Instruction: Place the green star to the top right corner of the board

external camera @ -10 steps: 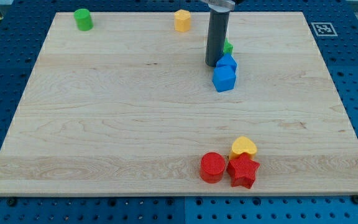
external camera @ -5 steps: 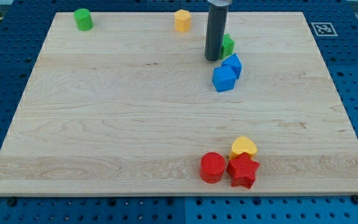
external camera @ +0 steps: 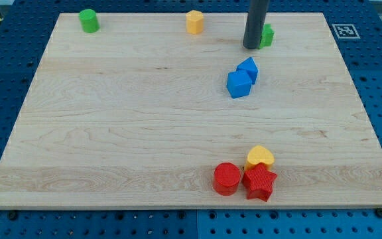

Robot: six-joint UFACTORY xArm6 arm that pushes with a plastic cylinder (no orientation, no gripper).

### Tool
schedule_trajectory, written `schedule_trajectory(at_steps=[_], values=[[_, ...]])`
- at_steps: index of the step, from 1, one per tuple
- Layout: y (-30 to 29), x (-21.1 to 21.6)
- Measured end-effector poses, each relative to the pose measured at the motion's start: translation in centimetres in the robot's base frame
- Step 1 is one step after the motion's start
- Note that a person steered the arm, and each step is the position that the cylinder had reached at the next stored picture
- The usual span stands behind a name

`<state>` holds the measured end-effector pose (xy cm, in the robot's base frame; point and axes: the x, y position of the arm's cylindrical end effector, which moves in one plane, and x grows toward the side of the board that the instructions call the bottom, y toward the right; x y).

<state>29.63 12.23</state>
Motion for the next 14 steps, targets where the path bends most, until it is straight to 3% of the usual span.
schedule_trajectory(at_steps=[4,6,11,14], values=[[1.5,-3.5],[5.9,-3.5],[8.7,-0.1],[9.4,-3.4]])
